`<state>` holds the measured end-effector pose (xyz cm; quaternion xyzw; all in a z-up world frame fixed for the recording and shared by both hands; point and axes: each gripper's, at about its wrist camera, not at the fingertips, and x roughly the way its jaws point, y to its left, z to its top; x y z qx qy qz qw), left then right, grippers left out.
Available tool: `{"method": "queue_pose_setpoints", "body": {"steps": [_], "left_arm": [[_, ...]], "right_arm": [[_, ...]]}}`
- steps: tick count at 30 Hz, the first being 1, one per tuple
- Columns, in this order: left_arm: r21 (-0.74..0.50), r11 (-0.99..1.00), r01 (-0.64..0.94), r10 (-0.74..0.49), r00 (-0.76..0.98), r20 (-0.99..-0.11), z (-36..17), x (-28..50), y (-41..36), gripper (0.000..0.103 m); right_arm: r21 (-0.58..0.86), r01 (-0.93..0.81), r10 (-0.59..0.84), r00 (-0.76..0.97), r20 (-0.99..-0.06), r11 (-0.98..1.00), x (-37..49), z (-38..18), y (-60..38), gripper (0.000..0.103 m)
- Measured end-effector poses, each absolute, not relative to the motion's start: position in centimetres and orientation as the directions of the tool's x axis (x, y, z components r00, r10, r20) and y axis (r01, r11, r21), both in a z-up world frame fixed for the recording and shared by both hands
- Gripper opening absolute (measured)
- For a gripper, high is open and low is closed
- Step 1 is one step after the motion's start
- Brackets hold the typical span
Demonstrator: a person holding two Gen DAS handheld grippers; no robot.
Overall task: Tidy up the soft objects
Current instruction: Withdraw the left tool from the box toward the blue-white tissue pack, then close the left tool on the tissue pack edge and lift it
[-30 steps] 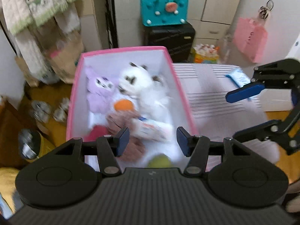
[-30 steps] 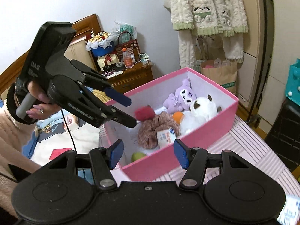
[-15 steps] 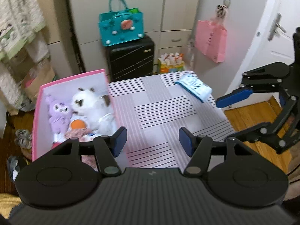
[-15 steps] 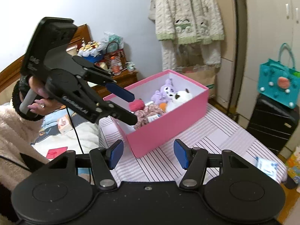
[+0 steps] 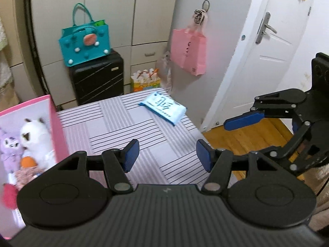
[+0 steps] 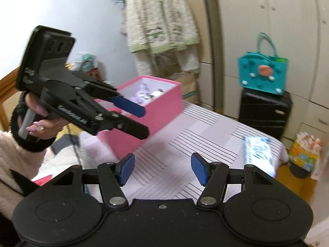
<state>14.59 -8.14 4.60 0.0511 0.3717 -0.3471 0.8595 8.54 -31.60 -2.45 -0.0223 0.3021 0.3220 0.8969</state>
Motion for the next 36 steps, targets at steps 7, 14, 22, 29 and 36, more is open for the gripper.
{"method": "queue_pose_setpoints", "body": {"steps": [7,14,22,29,36], "left_arm": [[-0.173,0.735,0.656,-0.583,0.48,-0.656,2.2,15.6,-11.7,0.06],[-0.217,0.761,0.611,-0.576,0.483,-0.659,-1.0,18.8,-14.6,0.06],[-0.217,0.844,0.491,-0.502,0.579,-0.643,-4.3,22.5,-17.3,0.057],[-0.268,0.868,0.417,-0.479,0.567,-0.67,-7.7,25.9,-19.2,0.051],[-0.367,0.858,0.359,-0.51,0.517,-0.688,-10.4,28.2,-19.9,0.04]], "right_arm": [[0.218,-0.439,0.485,0.707,-0.514,0.871,10.0,-7.0,-35.4,0.069],[0.133,-0.31,0.333,0.793,-0.511,0.942,13.2,-11.7,-37.1,0.071],[0.008,-0.352,0.313,0.82,-0.479,0.936,17.7,-14.9,-37.0,0.083],[-0.086,-0.397,0.314,0.824,-0.471,0.914,20.8,-16.6,-36.4,0.088],[-0.069,-0.405,0.306,0.782,-0.543,0.912,24.4,-17.6,-36.8,0.089]]}}
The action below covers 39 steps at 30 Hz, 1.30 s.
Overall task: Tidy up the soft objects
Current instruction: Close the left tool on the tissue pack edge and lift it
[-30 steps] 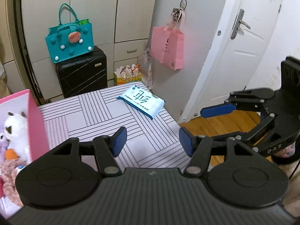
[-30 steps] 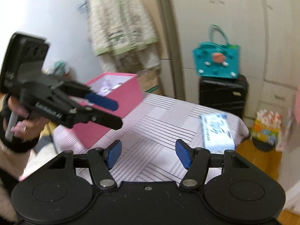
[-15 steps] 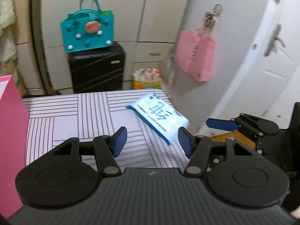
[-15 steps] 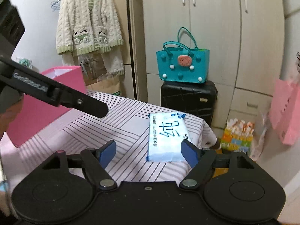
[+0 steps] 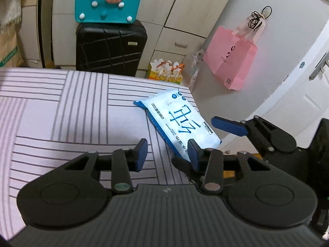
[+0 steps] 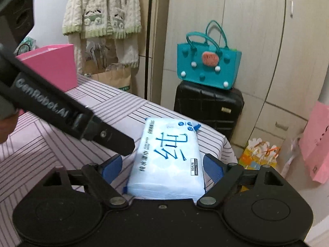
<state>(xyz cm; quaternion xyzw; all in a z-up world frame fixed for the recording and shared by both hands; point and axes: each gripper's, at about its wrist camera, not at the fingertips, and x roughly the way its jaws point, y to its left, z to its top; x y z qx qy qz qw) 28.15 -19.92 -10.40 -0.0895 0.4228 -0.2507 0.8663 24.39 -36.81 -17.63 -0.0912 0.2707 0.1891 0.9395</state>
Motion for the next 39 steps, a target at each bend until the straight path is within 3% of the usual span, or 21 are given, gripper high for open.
{"method": "queue_pose_setpoints", "body": {"steps": [6,9,14,19,22,25,31,39], "left_arm": [[-0.411,0.844,0.345,-0.535,0.486,-0.691,-11.6,29.1,-20.7,0.036],[-0.427,0.846,0.318,-0.532,0.484,-0.695,-12.1,29.9,-20.9,0.034],[-0.482,0.831,0.277,-0.555,0.475,-0.683,-12.8,30.3,-20.3,0.034],[-0.51,0.819,0.264,-0.57,0.481,-0.666,-13.1,29.8,-19.9,0.033],[-0.536,0.807,0.249,-0.584,0.476,-0.657,-13.3,29.3,-19.3,0.021],[-0.542,0.803,0.248,-0.589,0.471,-0.657,-13.6,29.1,-18.5,0.018],[-0.553,0.784,0.281,-0.617,0.444,-0.65,-13.9,28.9,-18.0,0.02],[-0.571,0.755,0.322,-0.655,0.377,-0.654,-14.0,28.1,-17.1,0.019]], "right_arm": [[-0.025,-0.386,0.3,0.754,-0.585,0.922,25.7,-18.4,-37.4,0.092],[0.052,-0.353,0.312,0.737,-0.599,0.934,25.9,-18.1,-37.6,0.08],[0.059,-0.304,0.274,0.739,-0.616,0.951,25.2,-18.1,-36.9,0.077],[0.132,-0.269,0.291,0.729,-0.619,0.954,23.8,-17.9,-35.9,0.08],[0.095,-0.291,0.283,0.72,-0.634,0.952,22.6,-18.1,-34.5,0.09],[0.048,-0.286,0.251,0.734,-0.631,0.957,21.6,-18.3,-33.4,0.089],[0.066,-0.1,0.119,0.757,-0.643,0.993,21.3,-17.9,-32.3,0.074],[0.121,-0.017,0.089,0.775,-0.625,0.992,18.9,-17.8,-31.2,0.07]]}}
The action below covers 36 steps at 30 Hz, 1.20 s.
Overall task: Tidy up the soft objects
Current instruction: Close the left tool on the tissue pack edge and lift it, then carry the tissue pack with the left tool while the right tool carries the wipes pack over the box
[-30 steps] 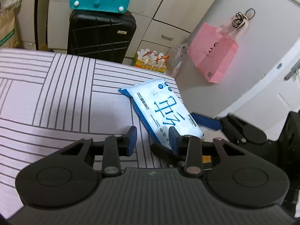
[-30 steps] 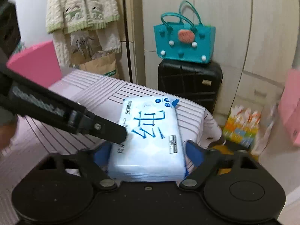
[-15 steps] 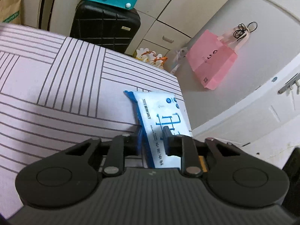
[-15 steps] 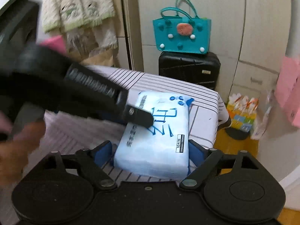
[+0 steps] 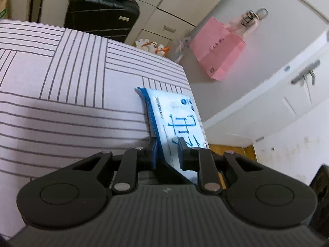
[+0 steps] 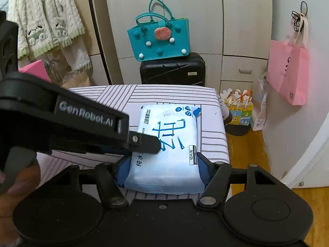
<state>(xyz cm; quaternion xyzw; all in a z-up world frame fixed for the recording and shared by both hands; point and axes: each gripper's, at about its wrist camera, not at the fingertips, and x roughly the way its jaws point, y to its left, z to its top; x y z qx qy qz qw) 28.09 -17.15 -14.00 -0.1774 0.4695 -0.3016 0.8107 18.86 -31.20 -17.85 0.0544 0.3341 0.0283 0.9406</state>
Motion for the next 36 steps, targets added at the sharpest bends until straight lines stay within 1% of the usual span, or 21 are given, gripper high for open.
{"method": "queue_pose_setpoints", "body": {"steps": [10,14,19,25,29,34,36], "left_arm": [[-0.479,0.761,0.438,-0.637,0.364,-0.679,-12.0,24.0,-15.7,0.018],[-0.411,0.76,0.503,-0.616,0.359,-0.701,-10.3,21.7,-14.1,0.019],[-0.393,0.732,0.557,-0.636,0.35,-0.688,-8.0,19.4,-11.7,0.019],[-0.38,0.715,0.587,-0.652,0.362,-0.666,-6.2,16.9,-9.2,0.02],[-0.387,0.712,0.586,-0.659,0.367,-0.656,-5.4,15.8,-7.6,0.02],[-0.371,0.715,0.593,-0.661,0.399,-0.635,-3.7,14.2,-5.4,0.021],[-0.366,0.714,0.597,-0.664,0.412,-0.624,-3.0,13.8,-4.3,0.021]], "right_arm": [[0.199,-0.002,0.131,0.759,-0.638,0.98,14.6,-16.5,-28.8,0.07],[0.208,-0.024,0.15,0.774,-0.616,0.978,12.1,-15.5,-27.0,0.07],[0.214,-0.058,0.175,0.793,-0.584,0.975,9.6,-13.6,-25.3,0.07],[0.135,-0.126,0.181,0.794,-0.581,0.983,8.0,-11.7,-23.0,0.07],[0.112,-0.176,0.208,0.793,-0.572,0.978,7.3,-10.4,-21.8,0.07],[0.07,-0.24,0.238,0.805,-0.544,0.968,6.2,-8.5,-20.0,0.07],[0.046,-0.264,0.249,0.821,-0.514,0.963,6.0,-7.7,-19.2,0.07]]}}
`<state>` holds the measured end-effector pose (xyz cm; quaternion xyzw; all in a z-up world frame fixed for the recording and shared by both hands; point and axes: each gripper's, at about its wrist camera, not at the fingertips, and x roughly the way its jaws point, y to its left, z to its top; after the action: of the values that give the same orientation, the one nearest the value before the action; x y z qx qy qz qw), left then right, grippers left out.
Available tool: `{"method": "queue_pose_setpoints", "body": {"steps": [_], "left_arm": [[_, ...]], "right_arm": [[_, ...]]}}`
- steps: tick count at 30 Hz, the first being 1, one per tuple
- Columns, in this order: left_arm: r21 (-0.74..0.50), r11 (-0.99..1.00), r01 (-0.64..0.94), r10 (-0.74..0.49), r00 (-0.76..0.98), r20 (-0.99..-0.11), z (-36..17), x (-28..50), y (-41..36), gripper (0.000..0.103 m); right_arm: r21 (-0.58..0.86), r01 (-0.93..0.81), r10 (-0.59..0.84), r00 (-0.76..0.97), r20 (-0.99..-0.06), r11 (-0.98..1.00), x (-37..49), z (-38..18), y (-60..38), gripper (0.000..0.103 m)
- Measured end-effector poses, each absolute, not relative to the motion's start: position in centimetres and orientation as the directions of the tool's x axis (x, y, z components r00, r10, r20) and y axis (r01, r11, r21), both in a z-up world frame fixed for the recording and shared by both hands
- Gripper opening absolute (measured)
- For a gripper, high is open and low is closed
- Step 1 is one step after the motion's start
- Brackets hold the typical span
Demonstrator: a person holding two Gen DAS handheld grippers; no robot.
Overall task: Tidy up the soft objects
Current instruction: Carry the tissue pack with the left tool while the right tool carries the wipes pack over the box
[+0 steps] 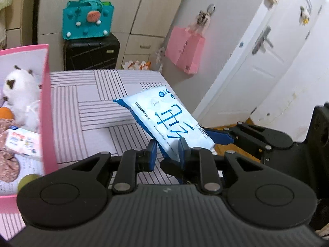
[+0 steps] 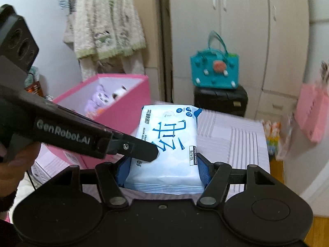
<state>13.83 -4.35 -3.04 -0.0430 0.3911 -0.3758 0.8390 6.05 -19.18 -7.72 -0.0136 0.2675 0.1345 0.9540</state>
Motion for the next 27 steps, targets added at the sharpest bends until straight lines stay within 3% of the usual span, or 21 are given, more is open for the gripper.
{"method": "queue_pose_setpoints", "body": {"steps": [6,13,27], "left_arm": [[-0.351,0.743,0.571,-0.652,0.496,-0.574,-0.6,13.7,-0.7,0.021],[-0.314,0.808,0.499,-0.584,0.606,-0.541,2.1,14.4,4.2,0.021],[-0.34,0.892,0.298,-0.452,0.579,-0.678,0.9,19.0,13.1,0.021]], "right_arm": [[0.017,-0.346,0.316,0.835,-0.45,0.938,7.6,-5.3,-16.3,0.07],[0.033,-0.508,0.464,0.756,-0.462,0.86,11.6,-2.6,-12.2,0.07],[0.188,-0.737,0.668,0.435,-0.604,0.649,19.4,-5.0,-4.9,0.07]]}}
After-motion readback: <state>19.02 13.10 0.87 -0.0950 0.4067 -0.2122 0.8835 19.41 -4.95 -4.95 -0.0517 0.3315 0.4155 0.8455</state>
